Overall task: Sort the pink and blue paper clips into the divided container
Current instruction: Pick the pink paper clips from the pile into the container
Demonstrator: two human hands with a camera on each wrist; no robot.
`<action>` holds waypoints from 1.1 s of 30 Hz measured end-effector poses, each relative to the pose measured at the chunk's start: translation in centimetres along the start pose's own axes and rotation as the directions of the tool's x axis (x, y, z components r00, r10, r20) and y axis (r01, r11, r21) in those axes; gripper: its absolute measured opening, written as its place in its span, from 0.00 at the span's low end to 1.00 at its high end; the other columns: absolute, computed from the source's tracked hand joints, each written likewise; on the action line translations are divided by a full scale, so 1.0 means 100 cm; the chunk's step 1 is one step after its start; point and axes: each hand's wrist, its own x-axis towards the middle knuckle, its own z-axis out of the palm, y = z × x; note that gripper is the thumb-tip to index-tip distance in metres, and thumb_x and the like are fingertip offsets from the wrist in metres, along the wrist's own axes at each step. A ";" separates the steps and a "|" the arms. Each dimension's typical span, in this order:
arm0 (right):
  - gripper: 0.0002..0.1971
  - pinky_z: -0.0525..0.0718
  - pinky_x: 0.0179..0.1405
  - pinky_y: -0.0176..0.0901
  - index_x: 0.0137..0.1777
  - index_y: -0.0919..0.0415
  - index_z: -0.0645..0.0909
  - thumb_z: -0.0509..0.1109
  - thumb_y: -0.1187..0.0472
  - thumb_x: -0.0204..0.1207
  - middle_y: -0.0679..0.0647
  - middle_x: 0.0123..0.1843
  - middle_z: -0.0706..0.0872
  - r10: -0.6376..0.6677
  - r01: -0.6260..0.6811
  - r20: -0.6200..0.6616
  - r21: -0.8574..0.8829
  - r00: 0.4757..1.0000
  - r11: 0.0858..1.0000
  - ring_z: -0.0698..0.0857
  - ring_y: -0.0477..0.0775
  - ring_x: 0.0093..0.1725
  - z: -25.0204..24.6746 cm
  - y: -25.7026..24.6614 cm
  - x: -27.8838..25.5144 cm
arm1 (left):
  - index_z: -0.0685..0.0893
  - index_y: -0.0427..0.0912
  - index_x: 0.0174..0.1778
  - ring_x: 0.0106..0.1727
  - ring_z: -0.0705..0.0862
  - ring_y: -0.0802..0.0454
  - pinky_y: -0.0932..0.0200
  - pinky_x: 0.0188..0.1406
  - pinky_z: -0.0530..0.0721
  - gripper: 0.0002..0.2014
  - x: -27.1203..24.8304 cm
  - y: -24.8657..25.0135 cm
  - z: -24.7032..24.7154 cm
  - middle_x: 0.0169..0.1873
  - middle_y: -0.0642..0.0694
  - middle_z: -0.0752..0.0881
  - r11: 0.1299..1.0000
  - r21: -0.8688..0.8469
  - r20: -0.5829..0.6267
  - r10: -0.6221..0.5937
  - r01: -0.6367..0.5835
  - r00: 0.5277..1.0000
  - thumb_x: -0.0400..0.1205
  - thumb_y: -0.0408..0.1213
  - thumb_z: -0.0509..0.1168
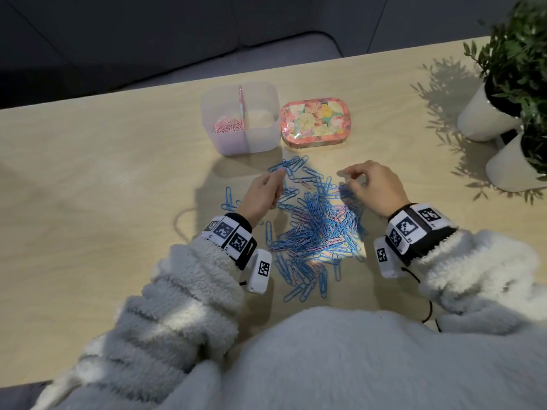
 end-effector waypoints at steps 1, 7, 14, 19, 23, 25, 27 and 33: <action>0.14 0.77 0.53 0.46 0.59 0.52 0.84 0.65 0.62 0.76 0.56 0.59 0.85 -0.021 0.021 -0.011 -0.047 1.000 0.999 0.83 0.60 0.58 0.001 -0.001 -0.001 | 0.68 0.44 0.25 0.21 0.65 0.58 0.67 0.21 0.64 0.21 -0.001 -0.003 -0.001 0.24 0.48 0.70 1.000 0.010 0.015 0.003 -0.003 1.000 0.85 0.44 0.55; 0.07 0.81 0.52 0.50 0.49 0.55 0.86 0.66 0.59 0.76 0.53 0.51 0.87 -0.315 0.321 0.172 -0.009 0.933 0.947 0.85 0.58 0.53 0.038 -0.034 -0.020 | 0.75 0.45 0.30 0.24 0.76 0.62 0.71 0.25 0.72 0.16 -0.005 -0.021 -0.002 0.28 0.49 0.79 0.987 0.158 0.092 -0.014 -0.001 0.996 0.84 0.45 0.57; 0.10 0.75 0.41 0.46 0.47 0.61 0.82 0.66 0.55 0.76 0.58 0.50 0.86 -0.138 0.141 0.028 -0.164 0.990 0.976 0.85 0.63 0.48 0.049 -0.054 0.019 | 0.70 0.45 0.29 0.30 0.71 0.52 0.56 0.33 0.68 0.18 -0.009 -0.031 -0.003 0.25 0.51 0.70 0.898 0.439 0.086 -0.008 -0.031 0.996 0.84 0.47 0.58; 0.06 0.74 0.39 0.45 0.41 0.61 0.80 0.67 0.59 0.76 0.59 0.46 0.87 -0.124 0.150 0.135 -0.200 0.983 0.968 0.85 0.64 0.47 0.050 -0.060 0.031 | 0.82 0.38 0.45 0.44 0.79 0.49 0.59 0.45 0.74 0.12 -0.014 -0.027 0.004 0.39 0.46 0.83 0.803 0.583 0.163 0.030 -0.121 0.986 0.85 0.36 0.54; 0.04 0.79 0.42 0.48 0.46 0.62 0.78 0.62 0.65 0.77 0.59 0.47 0.86 -0.138 0.139 0.113 0.001 0.984 0.990 0.83 0.59 0.43 0.039 -0.050 0.030 | 0.83 0.40 0.50 0.48 0.82 0.46 0.57 0.46 0.76 0.09 -0.017 -0.032 0.009 0.45 0.42 0.86 0.737 0.655 0.181 0.063 -0.168 0.981 0.82 0.39 0.60; 0.08 0.81 0.42 0.46 0.48 0.63 0.81 0.60 0.68 0.76 0.58 0.47 0.87 -0.070 0.064 0.013 0.249 0.997 0.966 0.83 0.53 0.39 0.025 -0.037 0.030 | 0.82 0.40 0.47 0.43 0.80 0.48 0.58 0.42 0.75 0.10 -0.020 -0.032 0.011 0.41 0.44 0.84 0.723 0.669 0.173 0.072 -0.171 0.982 0.80 0.45 0.64; 0.14 0.79 0.33 0.37 0.37 0.59 0.81 0.57 0.71 0.77 0.54 0.38 0.89 0.102 -0.054 -0.071 0.494 0.992 0.868 0.81 0.40 0.28 0.009 -0.023 0.030 | 0.80 0.41 0.44 0.41 0.77 0.50 0.58 0.40 0.72 0.11 -0.021 -0.033 0.013 0.38 0.47 0.80 0.678 0.709 0.184 0.085 -0.193 0.979 0.77 0.46 0.68; 0.14 0.78 0.32 0.33 0.30 0.56 0.80 0.64 0.68 0.76 0.49 0.28 0.87 0.200 -0.184 0.016 0.467 0.980 0.865 0.79 0.37 0.23 -0.009 0.020 0.013 | 0.81 0.38 0.47 0.51 0.80 0.42 0.52 0.49 0.74 0.08 -0.020 -0.033 0.016 0.49 0.39 0.82 0.587 0.776 0.197 0.124 -0.232 0.973 0.80 0.40 0.64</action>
